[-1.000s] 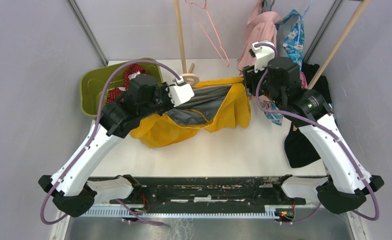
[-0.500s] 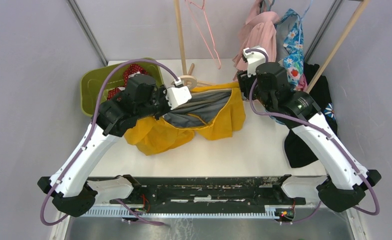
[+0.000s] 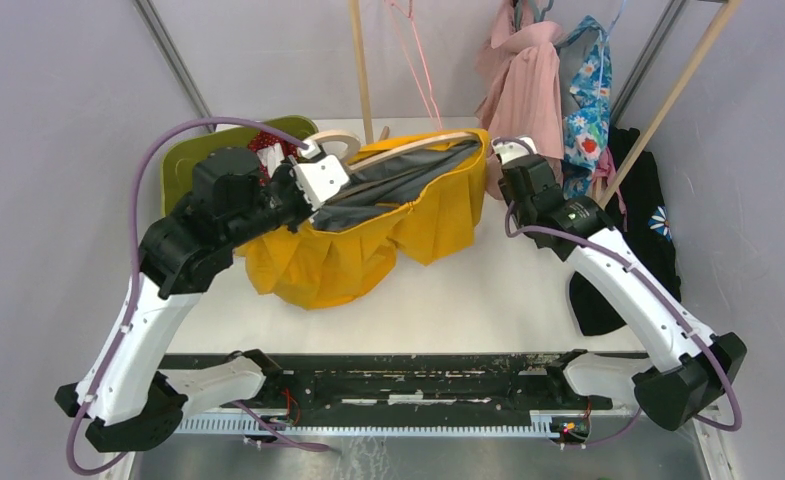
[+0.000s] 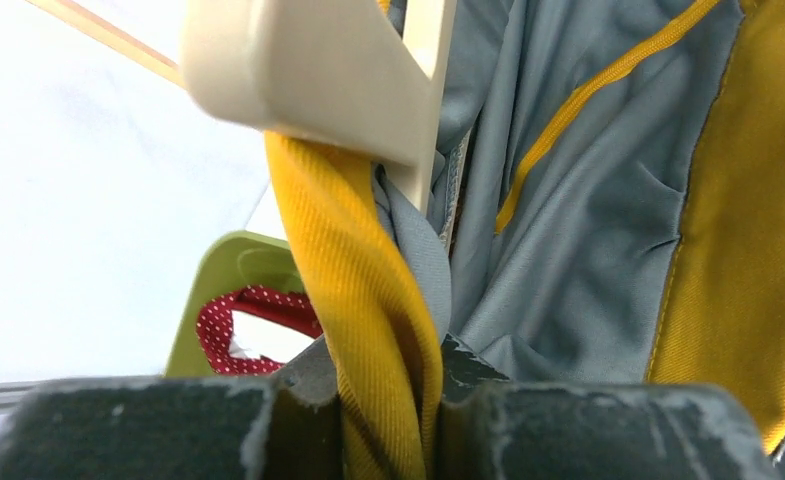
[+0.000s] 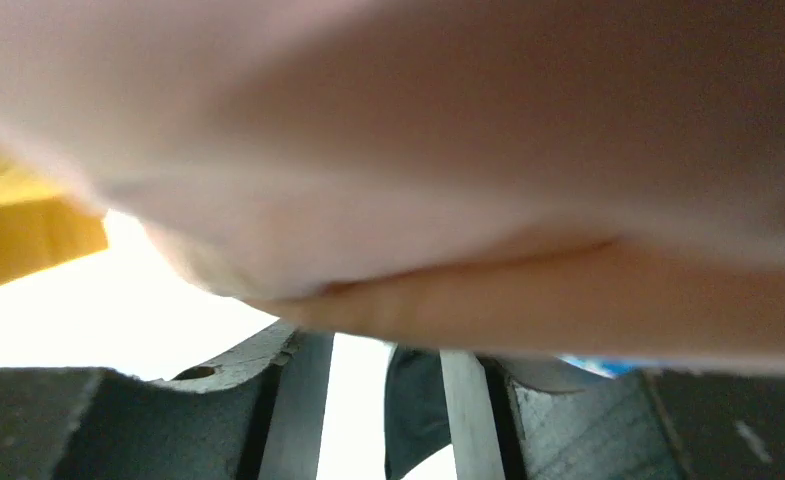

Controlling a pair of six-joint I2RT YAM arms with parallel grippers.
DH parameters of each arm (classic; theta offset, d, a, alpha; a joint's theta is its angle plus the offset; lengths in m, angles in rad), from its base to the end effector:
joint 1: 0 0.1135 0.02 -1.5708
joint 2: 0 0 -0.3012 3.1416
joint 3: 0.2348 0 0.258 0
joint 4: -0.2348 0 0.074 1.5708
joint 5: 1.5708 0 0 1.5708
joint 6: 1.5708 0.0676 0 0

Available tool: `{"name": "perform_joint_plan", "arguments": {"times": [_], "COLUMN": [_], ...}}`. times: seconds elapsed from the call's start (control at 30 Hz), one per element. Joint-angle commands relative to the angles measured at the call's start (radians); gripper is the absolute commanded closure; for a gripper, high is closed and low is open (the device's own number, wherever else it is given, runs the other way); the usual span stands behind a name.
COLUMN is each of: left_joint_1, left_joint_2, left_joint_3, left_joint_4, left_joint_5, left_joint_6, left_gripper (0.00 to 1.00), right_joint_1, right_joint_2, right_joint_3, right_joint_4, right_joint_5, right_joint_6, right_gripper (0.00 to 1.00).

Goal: Remove the skirt from the hanger

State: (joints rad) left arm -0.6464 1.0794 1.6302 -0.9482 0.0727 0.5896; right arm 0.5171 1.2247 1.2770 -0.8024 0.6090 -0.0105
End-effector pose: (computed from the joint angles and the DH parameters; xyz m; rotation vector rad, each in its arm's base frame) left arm 0.1492 -0.1188 0.5068 1.1791 1.5765 -0.1087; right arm 0.2451 0.0949 0.3817 -0.2801 2.1777 -0.4247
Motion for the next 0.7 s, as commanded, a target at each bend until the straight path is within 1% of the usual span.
{"name": "perform_joint_plan", "arguments": {"times": [0.0, 0.07, 0.13, 0.27, 0.37, 0.53, 0.67], "left_joint_1": [0.002, 0.002, 0.002, 0.003, 0.003, 0.002, 0.002], "left_joint_2": [0.002, 0.015, 0.025, 0.041, 0.054, 0.083, 0.109], "left_joint_3": [0.051, 0.052, 0.048, 0.027, 0.002, -0.006, 0.010], "left_joint_4": [0.191, 0.192, 0.191, 0.171, 0.164, 0.139, 0.087], "left_joint_5": [0.029, 0.034, 0.035, 0.028, 0.036, 0.074, 0.143], "left_joint_6": [-0.068, -0.066, -0.058, -0.040, -0.041, -0.040, -0.021], "left_gripper": [0.97, 0.97, 0.97, 0.97, 0.97, 0.97, 0.97], "right_joint_1": [0.019, 0.037, 0.056, 0.063, 0.065, 0.080, 0.096], "right_joint_2": [-0.086, -0.107, -0.129, -0.159, -0.168, -0.140, -0.067], "right_joint_3": [0.000, 0.019, 0.063, 0.226, 0.299, 0.362, 0.422], "right_joint_4": [-0.016, -0.014, -0.017, -0.077, -0.124, -0.137, -0.172], "right_joint_5": [-0.115, -0.147, -0.157, -0.198, -0.256, -0.375, -0.504], "right_joint_6": [0.054, 0.029, -0.029, -0.089, -0.098, -0.095, -0.121], "right_gripper": [0.54, 0.55, 0.55, 0.51, 0.50, 0.51, 0.52]}}
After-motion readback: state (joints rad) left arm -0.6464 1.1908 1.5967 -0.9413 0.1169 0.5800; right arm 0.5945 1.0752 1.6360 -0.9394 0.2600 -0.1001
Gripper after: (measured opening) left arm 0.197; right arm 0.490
